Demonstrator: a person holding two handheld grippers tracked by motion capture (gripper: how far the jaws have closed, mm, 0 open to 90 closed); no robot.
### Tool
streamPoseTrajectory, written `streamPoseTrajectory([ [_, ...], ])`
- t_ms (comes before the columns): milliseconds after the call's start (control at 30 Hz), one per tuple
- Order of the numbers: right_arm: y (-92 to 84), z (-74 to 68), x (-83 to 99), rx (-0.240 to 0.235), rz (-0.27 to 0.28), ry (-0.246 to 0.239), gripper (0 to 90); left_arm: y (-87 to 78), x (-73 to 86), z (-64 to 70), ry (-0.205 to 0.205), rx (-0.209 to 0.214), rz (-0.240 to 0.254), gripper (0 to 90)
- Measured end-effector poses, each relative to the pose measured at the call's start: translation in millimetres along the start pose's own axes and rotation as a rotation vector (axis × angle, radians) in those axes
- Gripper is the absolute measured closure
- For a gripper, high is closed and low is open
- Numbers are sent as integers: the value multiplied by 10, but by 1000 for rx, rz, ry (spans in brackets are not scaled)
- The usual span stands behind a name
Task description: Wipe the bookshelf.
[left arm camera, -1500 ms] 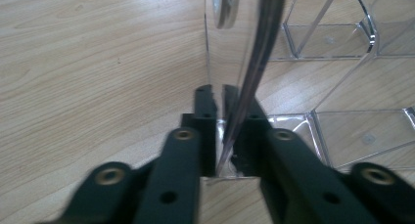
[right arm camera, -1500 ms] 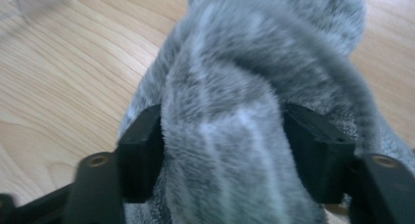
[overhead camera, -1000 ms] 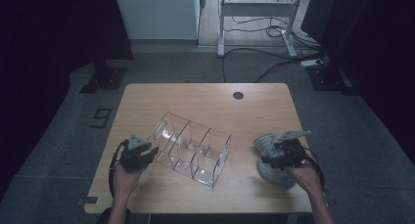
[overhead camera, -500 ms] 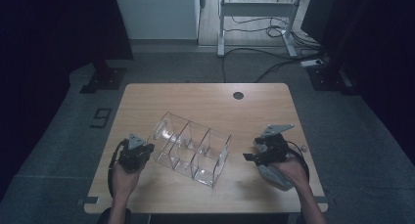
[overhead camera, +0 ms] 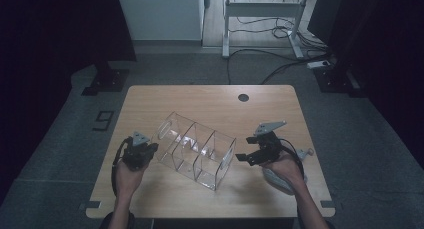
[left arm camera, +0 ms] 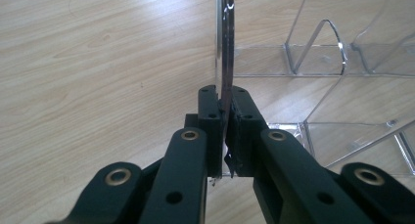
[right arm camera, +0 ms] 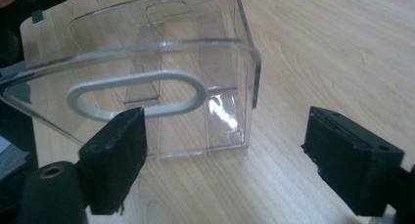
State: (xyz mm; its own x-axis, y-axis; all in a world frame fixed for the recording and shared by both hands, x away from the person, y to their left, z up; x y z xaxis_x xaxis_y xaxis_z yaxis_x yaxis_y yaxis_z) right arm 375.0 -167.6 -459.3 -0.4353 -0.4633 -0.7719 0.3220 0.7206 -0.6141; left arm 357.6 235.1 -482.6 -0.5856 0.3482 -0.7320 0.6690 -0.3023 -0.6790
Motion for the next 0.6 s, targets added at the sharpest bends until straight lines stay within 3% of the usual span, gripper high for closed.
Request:
streamPoseTrajectory([
  [167, 57, -9, -70, -23, 2, -18, 172, 44, -37, -30, -11, 9, 0, 848],
  [200, 93, -41, -105, -27, -5, -42, 172, 63, -55, -47, -14, 14, 0, 847],
  [433, 143, -132, -201, -42, -4, -89, 201, 130, -126, -91, -27, 25, -10, 843],
  [600, 143, -161, -196, -47, -24, -86, 225, 171, -155, -108, -32, 32, -7, 837],
])
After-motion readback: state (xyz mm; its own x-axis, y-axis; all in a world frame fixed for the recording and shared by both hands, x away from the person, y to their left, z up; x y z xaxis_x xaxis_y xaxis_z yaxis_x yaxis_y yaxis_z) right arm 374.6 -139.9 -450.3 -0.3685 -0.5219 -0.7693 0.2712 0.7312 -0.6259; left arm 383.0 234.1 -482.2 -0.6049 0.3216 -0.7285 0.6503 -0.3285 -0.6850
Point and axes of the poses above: each handheld gripper's, and its own axes: y roughly forward along the jaws, x roughly out of its underside, z roughly to its right, the point moved 2 cm from there along y, roughly forward along the jaws, and after that the axes turned 1 degree about -x, right-handed, at the moved point
